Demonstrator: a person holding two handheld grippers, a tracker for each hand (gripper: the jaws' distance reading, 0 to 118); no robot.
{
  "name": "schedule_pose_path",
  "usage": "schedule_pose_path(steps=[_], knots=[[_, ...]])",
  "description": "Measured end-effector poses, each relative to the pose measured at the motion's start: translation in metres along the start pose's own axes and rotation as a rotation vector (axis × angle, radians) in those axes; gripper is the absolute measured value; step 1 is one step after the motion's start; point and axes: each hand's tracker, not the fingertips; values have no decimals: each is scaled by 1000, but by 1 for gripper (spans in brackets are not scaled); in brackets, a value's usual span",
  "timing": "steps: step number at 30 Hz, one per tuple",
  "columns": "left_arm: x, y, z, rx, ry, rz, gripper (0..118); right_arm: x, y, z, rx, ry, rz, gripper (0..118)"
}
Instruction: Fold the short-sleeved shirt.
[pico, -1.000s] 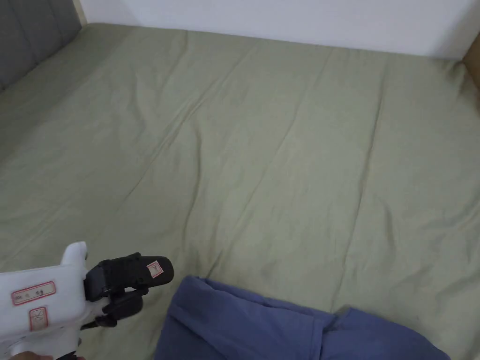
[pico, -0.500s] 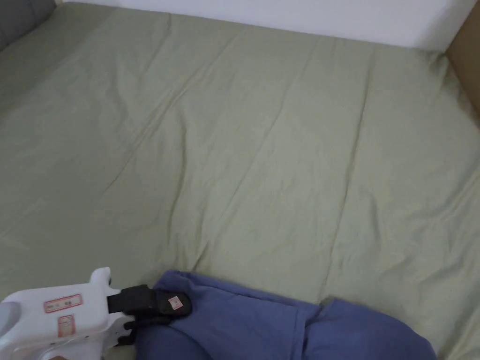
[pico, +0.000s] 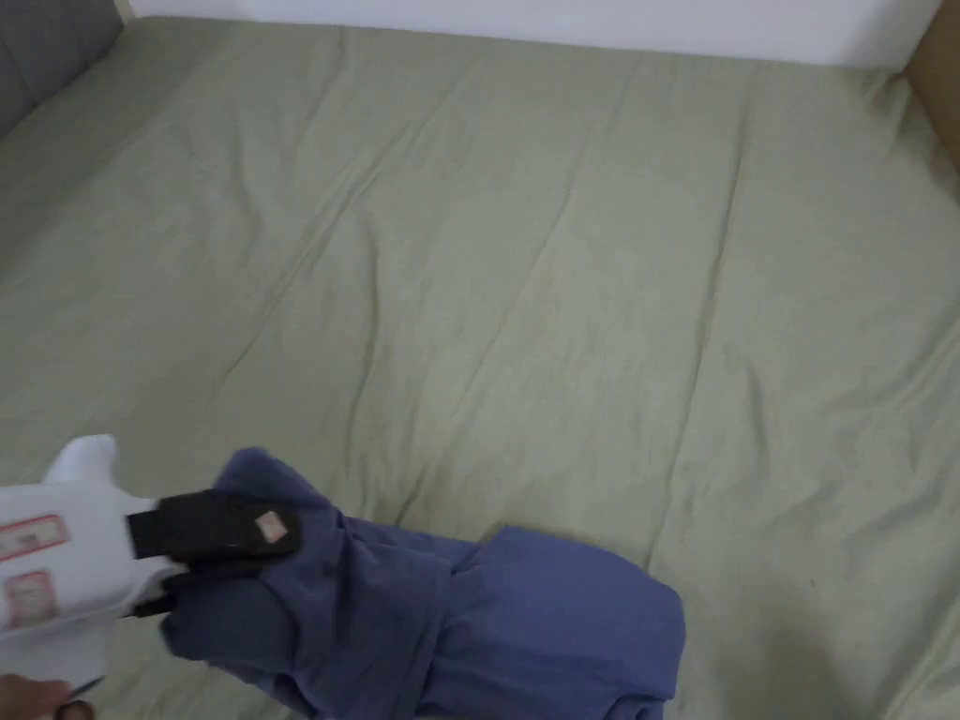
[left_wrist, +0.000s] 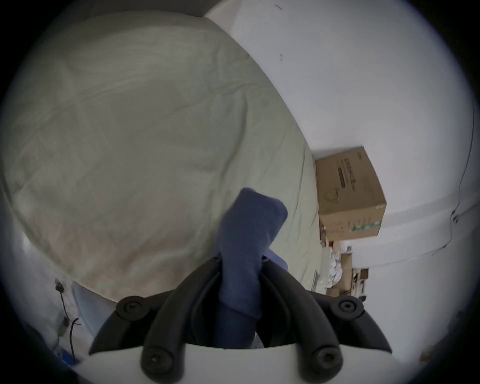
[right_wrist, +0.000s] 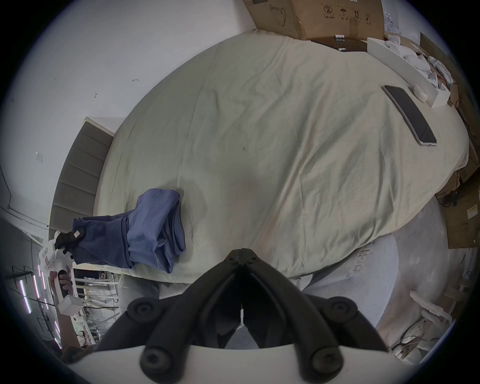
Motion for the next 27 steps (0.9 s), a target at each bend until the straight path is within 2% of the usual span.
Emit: schedule_pose_path(steps=[7, 11, 13, 15, 16, 19, 21, 22, 23, 24, 26, 27], knots=[[62, -50, -123, -251, -88, -127, 13, 9, -8, 14, 21, 4, -30, 0], [73, -71, -175, -347, -104, -105, 14, 20, -12, 23, 45, -20, -66, 0], [78, -81, -183, -334, -117, -100, 35, 24, -14, 26, 54, -26, -86, 0], [84, -83, -179, -338, -217, -99, 56, 25, -14, 28, 61, -28, -100, 0], [83, -81, -174, -351, -278, -65, 61, 26, -14, 28, 63, -25, -105, 0], [76, -73, -153, -366, -427, 25, 67, 25, -11, 25, 57, -17, -109, 0], [78, -66, -130, -339, -411, 14, 68, 22, -8, 22, 49, -18, -98, 0], [76, -62, -123, -334, -384, -28, 67, 20, -8, 20, 48, -15, -91, 0], [72, -60, -122, -349, -333, -94, 59, 18, -6, 19, 45, -10, -86, 0], [68, -63, -124, -329, -266, -133, 28, 17, -6, 17, 42, -3, -83, 0], [67, -73, -139, -319, -123, -105, 9, 13, -5, 14, 33, 14, -75, 0], [58, -78, -152, -370, -132, -70, 3, 12, -5, 13, 30, 16, -70, 0]])
